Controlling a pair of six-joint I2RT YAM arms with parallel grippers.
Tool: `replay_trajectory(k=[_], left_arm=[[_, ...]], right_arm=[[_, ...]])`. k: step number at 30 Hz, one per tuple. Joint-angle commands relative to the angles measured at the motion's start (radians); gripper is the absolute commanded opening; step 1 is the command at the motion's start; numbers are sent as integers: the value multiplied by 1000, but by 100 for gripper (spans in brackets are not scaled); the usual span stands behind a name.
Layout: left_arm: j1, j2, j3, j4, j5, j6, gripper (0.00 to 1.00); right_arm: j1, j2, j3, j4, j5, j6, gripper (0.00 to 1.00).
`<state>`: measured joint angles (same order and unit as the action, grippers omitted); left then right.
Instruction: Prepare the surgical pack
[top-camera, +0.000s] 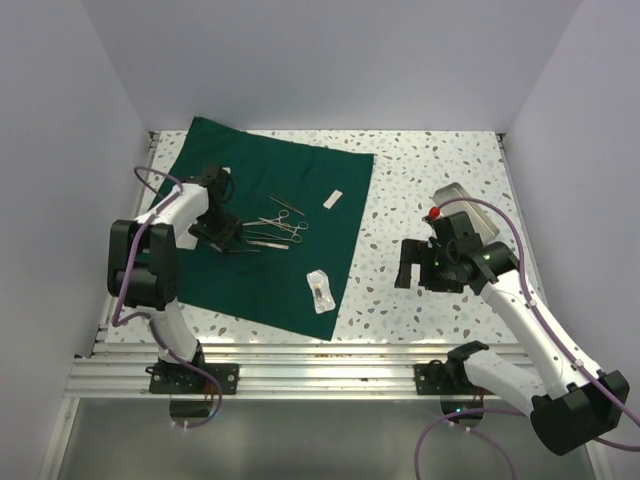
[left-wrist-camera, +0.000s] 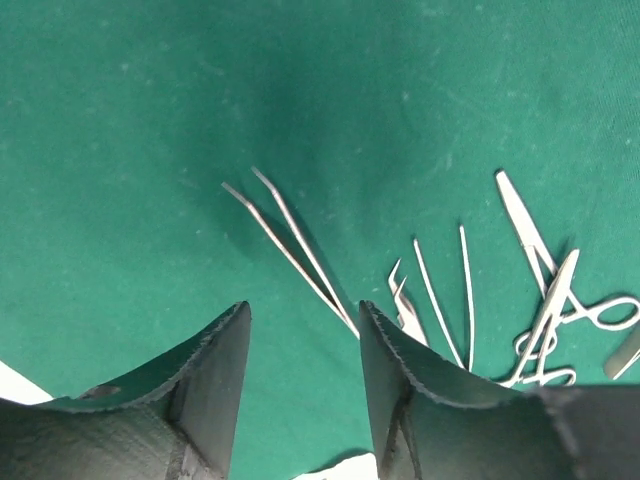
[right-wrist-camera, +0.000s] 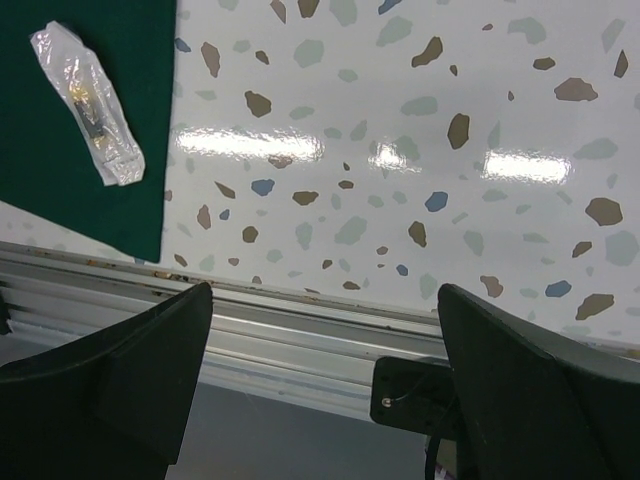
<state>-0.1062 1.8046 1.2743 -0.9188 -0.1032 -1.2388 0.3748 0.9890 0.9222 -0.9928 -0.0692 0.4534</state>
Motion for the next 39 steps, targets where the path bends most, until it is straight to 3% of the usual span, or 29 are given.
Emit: replay_trajectory(k=[1, 13, 22, 28, 29, 31, 35, 38, 39], left_arm=[[0, 32, 48, -12, -29, -21, 49], [3, 74, 30, -6, -15, -25, 46], [10, 98, 13, 3, -20, -25, 36], [13, 84, 8, -2, -24, -10, 17], [11, 82, 8, 0, -21, -5, 9], [10, 58, 16, -23, -9, 18, 0], [-30, -49, 10, -52, 3, 97, 0], [-76, -169, -67, 88, 69, 249, 0], [-87, -224, -97, 144, 188, 354, 0]], right_arm=[[3, -4, 27, 28, 23, -5, 99], [3, 5, 29, 34, 26, -12, 99], [4, 2, 29, 34, 22, -16, 99], [4, 8, 30, 36, 20, -22, 99], [3, 14, 32, 36, 20, -25, 99], [3, 22, 44, 37, 8, -50, 99], [3, 80, 116, 61, -42, -87, 99], [3, 166, 144, 161, -209, -78, 99], [3, 222, 147, 193, -254, -67, 99]])
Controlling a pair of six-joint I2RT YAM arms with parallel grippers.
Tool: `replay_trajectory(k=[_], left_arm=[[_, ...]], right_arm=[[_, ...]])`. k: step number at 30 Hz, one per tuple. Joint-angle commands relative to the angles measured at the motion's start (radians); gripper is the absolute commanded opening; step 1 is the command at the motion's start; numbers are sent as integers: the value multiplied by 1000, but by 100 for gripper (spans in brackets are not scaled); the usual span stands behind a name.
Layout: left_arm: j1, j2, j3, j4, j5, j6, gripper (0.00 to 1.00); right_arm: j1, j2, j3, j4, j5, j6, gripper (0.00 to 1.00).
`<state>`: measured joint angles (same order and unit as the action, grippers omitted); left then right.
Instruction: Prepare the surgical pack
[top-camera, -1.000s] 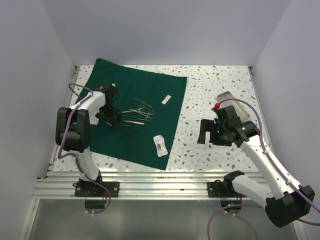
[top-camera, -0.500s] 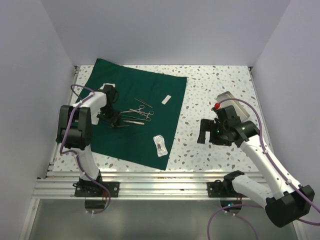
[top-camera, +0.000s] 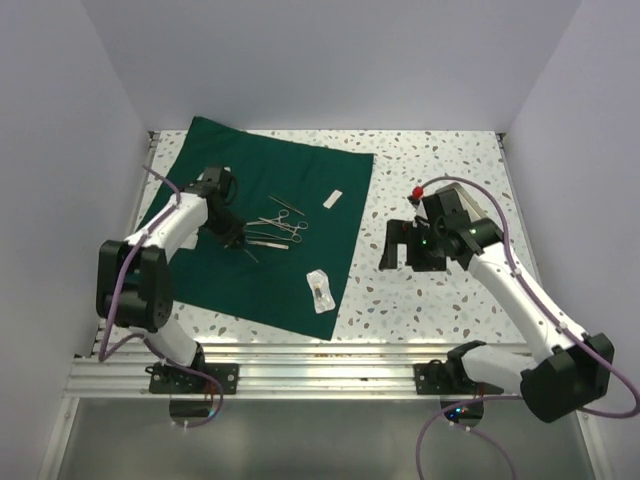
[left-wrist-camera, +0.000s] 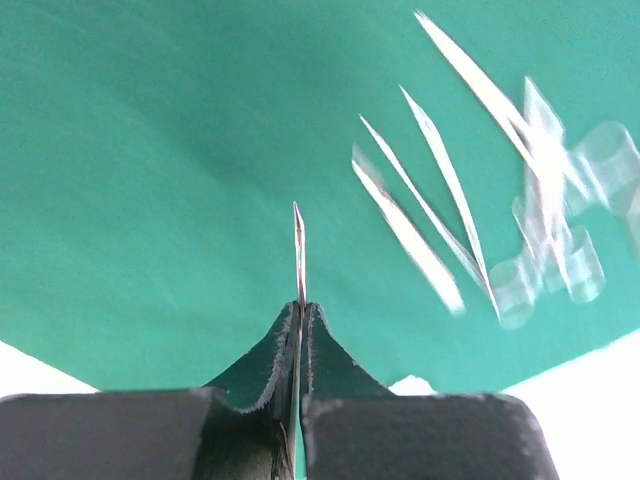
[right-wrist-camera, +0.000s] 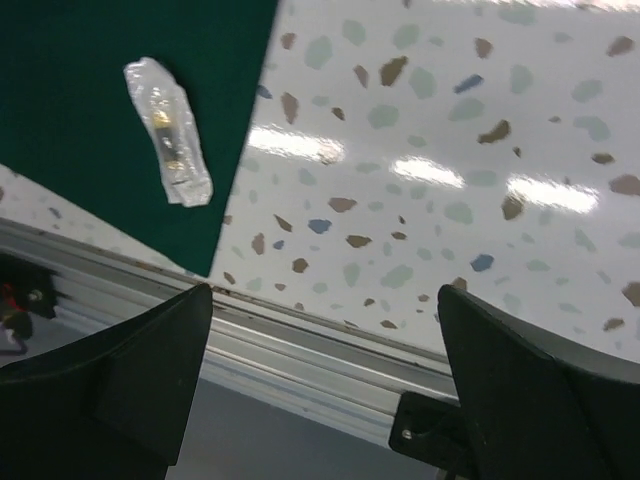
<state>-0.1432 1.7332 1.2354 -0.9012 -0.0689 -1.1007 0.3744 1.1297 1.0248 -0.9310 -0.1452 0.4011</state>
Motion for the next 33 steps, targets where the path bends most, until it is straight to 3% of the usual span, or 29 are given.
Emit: replay_trajectory(k=[1, 4, 5, 9, 17, 24, 30, 33], left_arm=[[-59, -178, -94, 187, 229, 257, 0], [-108, -267, -259, 460, 539, 321, 0], [-120, -286, -337, 619, 667, 321, 0], [-176, -327, -421, 833, 851, 299, 0], [-226, -334, -418, 1051, 952, 239, 0], [-226, -288, -370, 1087, 960, 188, 0], [-226, -262, -352, 1166, 985, 93, 0], [-226, -259, -356, 1205, 1000, 58, 0]], right_arm=[[4, 106, 47, 167, -236, 10, 97], [4, 212, 63, 325, -448, 69, 94], [6, 235, 64, 421, -556, 88, 93], [17, 323, 66, 638, -727, 159, 93], [119, 476, 106, 790, -780, 252, 86], [138, 450, 40, 896, -789, 329, 67], [149, 443, -11, 969, -768, 372, 60], [150, 443, -9, 992, -757, 383, 46]])
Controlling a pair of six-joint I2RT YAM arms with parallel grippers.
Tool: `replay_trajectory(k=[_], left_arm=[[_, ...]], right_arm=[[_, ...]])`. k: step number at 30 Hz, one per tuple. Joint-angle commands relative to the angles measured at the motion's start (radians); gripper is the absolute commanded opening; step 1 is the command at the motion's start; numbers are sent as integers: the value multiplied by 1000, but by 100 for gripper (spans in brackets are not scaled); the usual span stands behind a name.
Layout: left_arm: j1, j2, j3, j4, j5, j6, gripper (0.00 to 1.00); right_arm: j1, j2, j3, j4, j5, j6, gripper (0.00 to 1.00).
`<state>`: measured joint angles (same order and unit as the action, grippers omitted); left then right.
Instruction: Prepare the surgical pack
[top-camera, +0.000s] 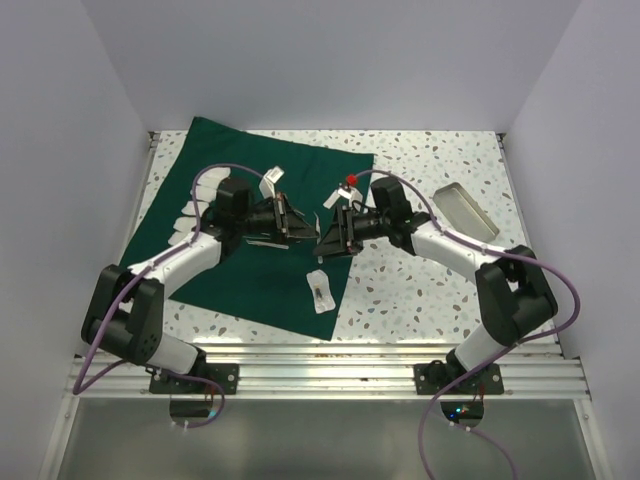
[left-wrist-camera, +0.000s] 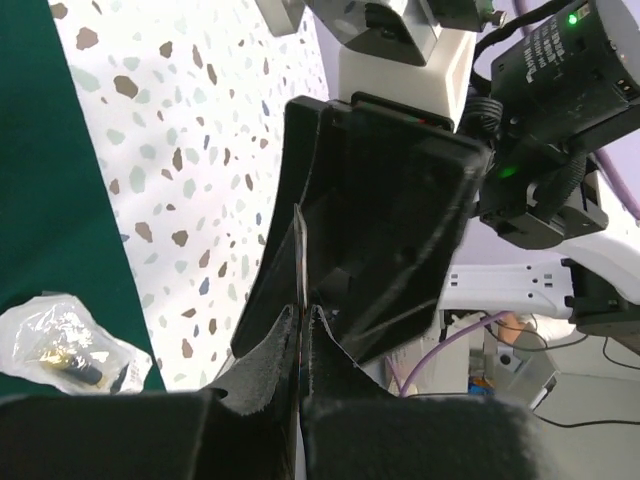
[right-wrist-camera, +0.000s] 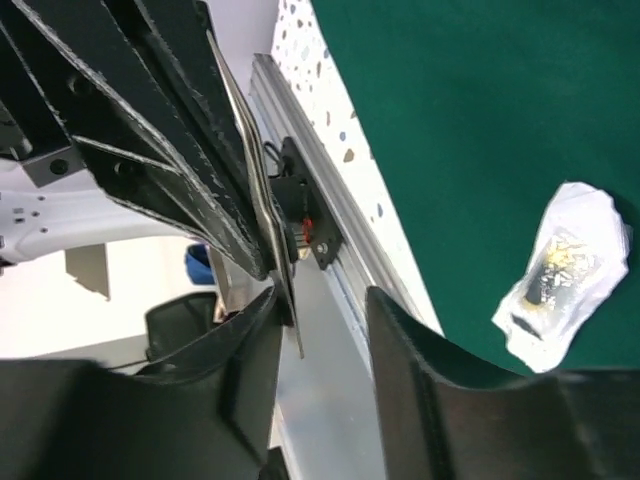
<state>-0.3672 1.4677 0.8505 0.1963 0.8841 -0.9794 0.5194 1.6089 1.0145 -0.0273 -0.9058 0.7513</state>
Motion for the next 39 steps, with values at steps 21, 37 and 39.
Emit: replay_trajectory(k=[21, 37, 39], left_arm=[[155, 71, 265, -695, -428, 519, 62], [174, 66, 206, -664, -389, 630, 62], [175, 74, 196, -658, -373, 627, 62]], right_arm=[[-261, 86, 259, -588, 1416, -836, 0], [-484, 275, 297, -367, 1469, -1270, 0], [-486, 296, 288, -355, 1461, -1265, 0]])
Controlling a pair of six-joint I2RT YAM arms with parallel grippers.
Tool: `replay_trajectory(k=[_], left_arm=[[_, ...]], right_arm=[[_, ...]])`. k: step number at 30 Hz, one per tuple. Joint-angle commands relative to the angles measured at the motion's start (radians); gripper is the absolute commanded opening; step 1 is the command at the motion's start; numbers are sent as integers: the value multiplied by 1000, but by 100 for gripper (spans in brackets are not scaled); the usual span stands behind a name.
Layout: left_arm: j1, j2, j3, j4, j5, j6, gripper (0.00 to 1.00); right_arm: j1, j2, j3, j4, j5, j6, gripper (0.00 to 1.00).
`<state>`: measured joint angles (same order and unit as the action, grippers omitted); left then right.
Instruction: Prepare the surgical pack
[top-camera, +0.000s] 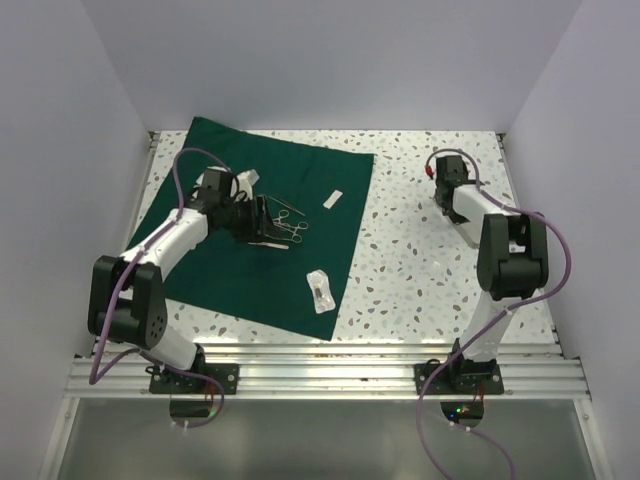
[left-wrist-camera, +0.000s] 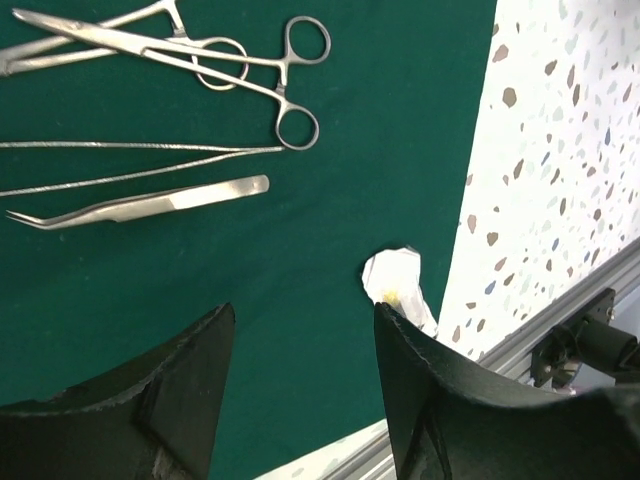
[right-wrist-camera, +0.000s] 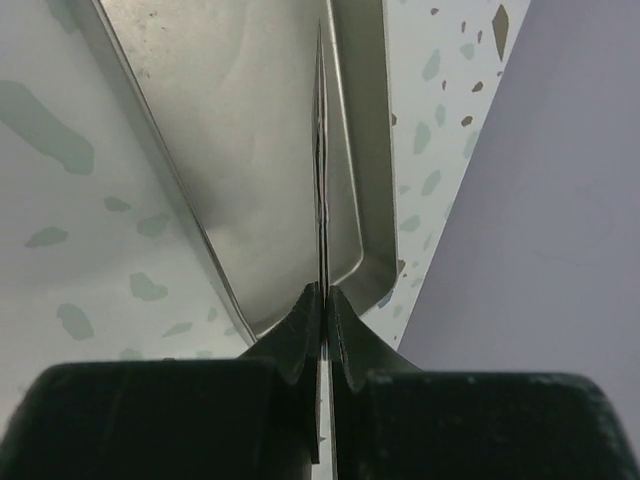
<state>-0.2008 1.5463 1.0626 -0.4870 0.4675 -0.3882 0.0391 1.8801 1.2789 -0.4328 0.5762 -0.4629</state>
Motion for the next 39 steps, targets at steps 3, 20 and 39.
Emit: replay_trajectory(k=[3, 20, 39], left_arm=[[11, 14, -4, 24, 65, 35, 62], [11, 135, 100, -74, -115, -147, 68], [26, 336, 402, -447, -466, -571, 57]], right_arm=[[-7, 42, 10, 74, -25, -57, 0], [-21, 59, 25, 91, -29, 1, 37], [350, -65, 366, -245, -257, 586, 46]])
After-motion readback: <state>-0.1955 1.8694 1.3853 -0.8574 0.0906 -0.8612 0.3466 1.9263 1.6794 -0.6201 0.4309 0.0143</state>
